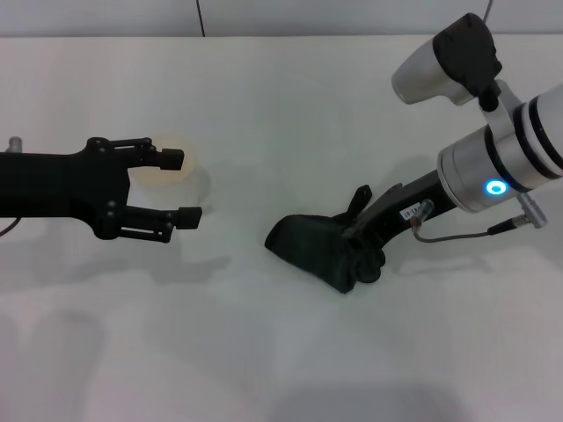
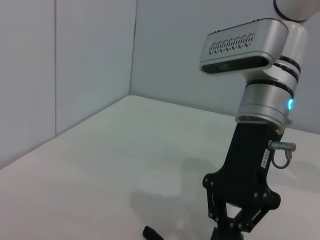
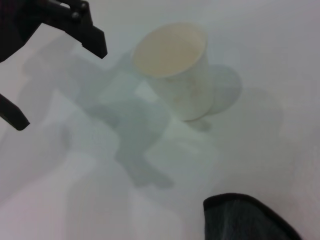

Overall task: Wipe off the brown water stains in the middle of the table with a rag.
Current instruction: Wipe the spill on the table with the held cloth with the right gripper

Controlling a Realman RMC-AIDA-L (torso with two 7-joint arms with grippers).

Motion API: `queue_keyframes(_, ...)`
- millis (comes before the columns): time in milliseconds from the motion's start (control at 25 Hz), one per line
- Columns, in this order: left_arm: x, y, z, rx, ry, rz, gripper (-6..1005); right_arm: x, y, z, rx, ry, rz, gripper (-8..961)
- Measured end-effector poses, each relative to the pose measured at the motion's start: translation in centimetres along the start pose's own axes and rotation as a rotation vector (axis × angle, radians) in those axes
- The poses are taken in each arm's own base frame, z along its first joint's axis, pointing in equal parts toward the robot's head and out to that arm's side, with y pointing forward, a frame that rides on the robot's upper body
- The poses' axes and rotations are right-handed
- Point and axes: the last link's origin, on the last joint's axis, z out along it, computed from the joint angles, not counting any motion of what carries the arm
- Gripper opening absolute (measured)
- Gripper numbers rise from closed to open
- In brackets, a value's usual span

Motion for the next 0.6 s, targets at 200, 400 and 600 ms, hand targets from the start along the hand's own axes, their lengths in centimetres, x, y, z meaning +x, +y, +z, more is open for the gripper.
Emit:
queue_keyframes(200, 0.0, 0.0, 0.1, 0.000, 0.000, 0.002, 891, -0.4, -0.6, 0.0, 0.030, -0.028, 0.005, 56)
queue_keyframes(400, 0.1, 0.0, 0.1, 0.002, 0.004, 0.004, 891, -0.6, -1.6, 0.1, 0.075, -0.065, 0.021, 56)
queue_keyframes(600, 0.1, 0.0, 0.0, 0.004, 0.007, 0.004, 891, -0.5, -2.4, 0.1, 0.107, -0.087, 0.040, 56)
